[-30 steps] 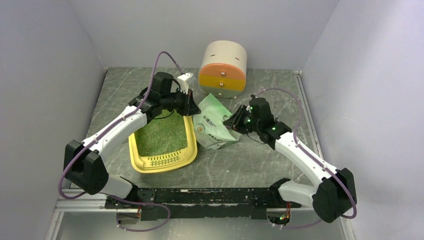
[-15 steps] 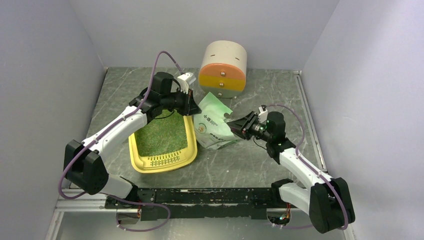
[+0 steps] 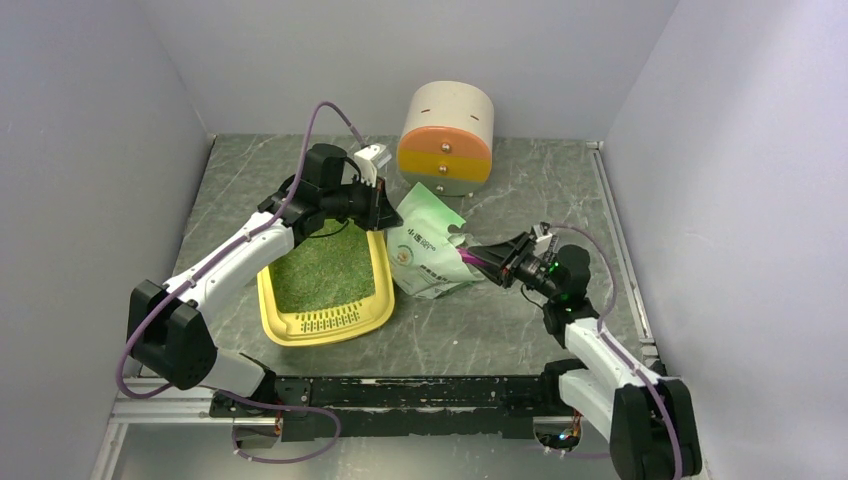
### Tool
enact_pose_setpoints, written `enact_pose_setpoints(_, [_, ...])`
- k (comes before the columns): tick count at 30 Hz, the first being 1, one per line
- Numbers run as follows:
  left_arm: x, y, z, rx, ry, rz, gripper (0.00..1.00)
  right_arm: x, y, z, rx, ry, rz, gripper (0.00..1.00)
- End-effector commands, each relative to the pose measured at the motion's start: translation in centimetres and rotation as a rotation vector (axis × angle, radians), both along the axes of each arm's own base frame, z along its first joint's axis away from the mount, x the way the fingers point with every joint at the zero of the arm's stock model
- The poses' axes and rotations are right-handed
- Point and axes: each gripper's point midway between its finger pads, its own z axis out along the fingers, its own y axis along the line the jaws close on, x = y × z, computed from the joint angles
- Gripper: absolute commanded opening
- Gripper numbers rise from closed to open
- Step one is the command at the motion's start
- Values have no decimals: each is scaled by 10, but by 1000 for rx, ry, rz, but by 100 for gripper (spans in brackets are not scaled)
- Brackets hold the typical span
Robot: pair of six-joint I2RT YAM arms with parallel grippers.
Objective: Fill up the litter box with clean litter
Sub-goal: 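Scoop the cat litter from the cat litter bag.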
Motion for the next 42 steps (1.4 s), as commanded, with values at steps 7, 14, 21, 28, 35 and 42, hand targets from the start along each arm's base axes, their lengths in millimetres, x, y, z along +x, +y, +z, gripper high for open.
enact_pose_setpoints(7, [3, -2, 32, -87, -73, 43, 5, -8, -41, 11, -3, -37, -79, 0])
enact_pose_setpoints(14, [10, 2, 36, -95, -79, 101, 5, -12, -68, 3, -19, -3, -115, 0])
enact_pose_setpoints(21, [18, 12, 34, -80, -78, 163, 5, -18, -86, 4, -64, -18, -110, 0])
enact_pose_setpoints(28, [22, 19, 23, -62, -69, 193, 5, -24, -95, 20, -115, -100, -66, 0])
enact_pose_setpoints(35, [18, 13, 31, -90, -83, 144, 5, -28, -94, 22, -133, -105, -43, 0])
enact_pose_setpoints(42, [14, 7, 38, -116, -90, 97, 5, -22, -95, 6, -73, -21, -109, 0])
